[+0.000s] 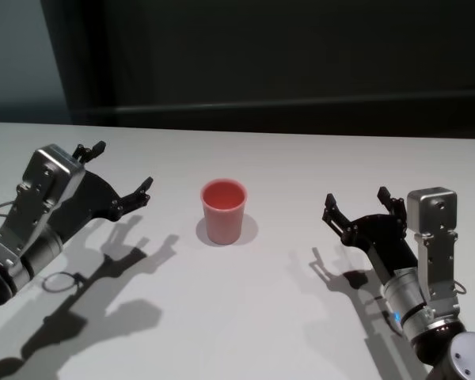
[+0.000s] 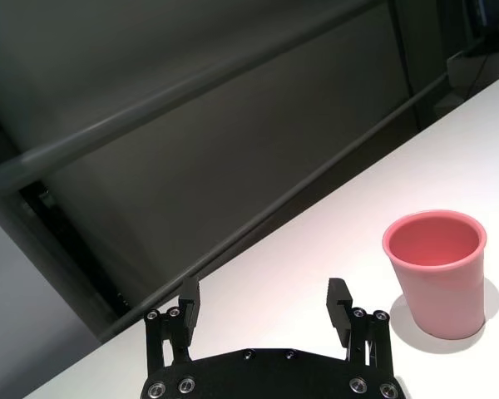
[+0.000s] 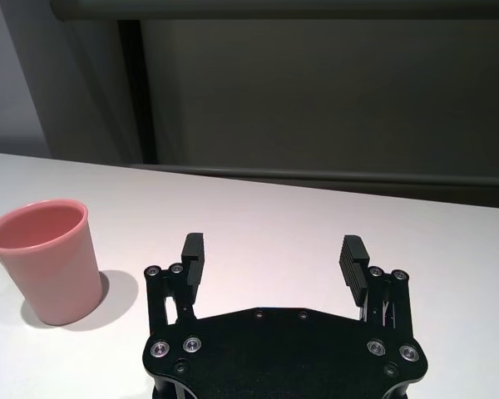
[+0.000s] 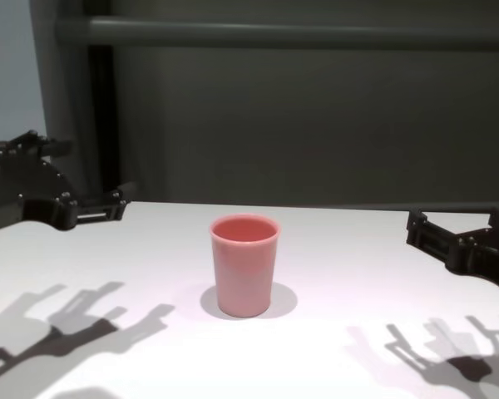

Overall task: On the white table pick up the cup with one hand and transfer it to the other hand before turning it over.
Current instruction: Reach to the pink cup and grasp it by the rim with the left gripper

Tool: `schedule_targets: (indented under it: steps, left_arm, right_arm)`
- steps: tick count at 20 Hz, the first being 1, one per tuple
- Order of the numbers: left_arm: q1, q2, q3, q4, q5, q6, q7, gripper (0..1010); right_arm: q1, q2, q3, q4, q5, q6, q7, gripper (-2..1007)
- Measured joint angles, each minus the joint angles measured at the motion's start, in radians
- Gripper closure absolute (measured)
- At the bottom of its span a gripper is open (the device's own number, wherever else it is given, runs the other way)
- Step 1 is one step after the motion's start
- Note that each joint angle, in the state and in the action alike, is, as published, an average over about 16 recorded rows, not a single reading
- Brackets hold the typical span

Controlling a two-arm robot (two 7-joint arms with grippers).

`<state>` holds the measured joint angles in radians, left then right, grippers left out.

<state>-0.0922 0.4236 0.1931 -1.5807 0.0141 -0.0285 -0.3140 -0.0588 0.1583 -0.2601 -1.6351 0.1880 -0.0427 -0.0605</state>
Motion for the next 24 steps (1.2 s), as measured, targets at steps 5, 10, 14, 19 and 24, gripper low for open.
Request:
schedule_targets:
  steps: [5,10,14,19,24]
  left_arm:
    - [-0.031,0.059,0.036,-0.028,0.040,0.010,-0.059,7]
    - [-0.059,0.093,0.067,-0.035,0.070,0.011,-0.087,7]
    - [-0.081,0.111,0.089,-0.029,0.092,0.010,-0.103,7]
    - [-0.105,0.130,0.118,-0.020,0.116,0.008,-0.126,7]
    - [-0.137,0.163,0.160,-0.020,0.157,0.012,-0.168,7]
  right_arm:
    - [0.000,0.000,0.000,0.000,0.000,0.000,0.000,3]
    - [0.000,0.000,0.000,0.000,0.000,0.000,0.000,3]
    - [0.000,0.000,0.000,0.000,0.000,0.000,0.000,3]
    - [0.000,0.000,0.000,0.000,0.000,0.000,0.000,3]
    - [0.000,0.000,0.000,0.000,0.000,0.000,0.000,3]
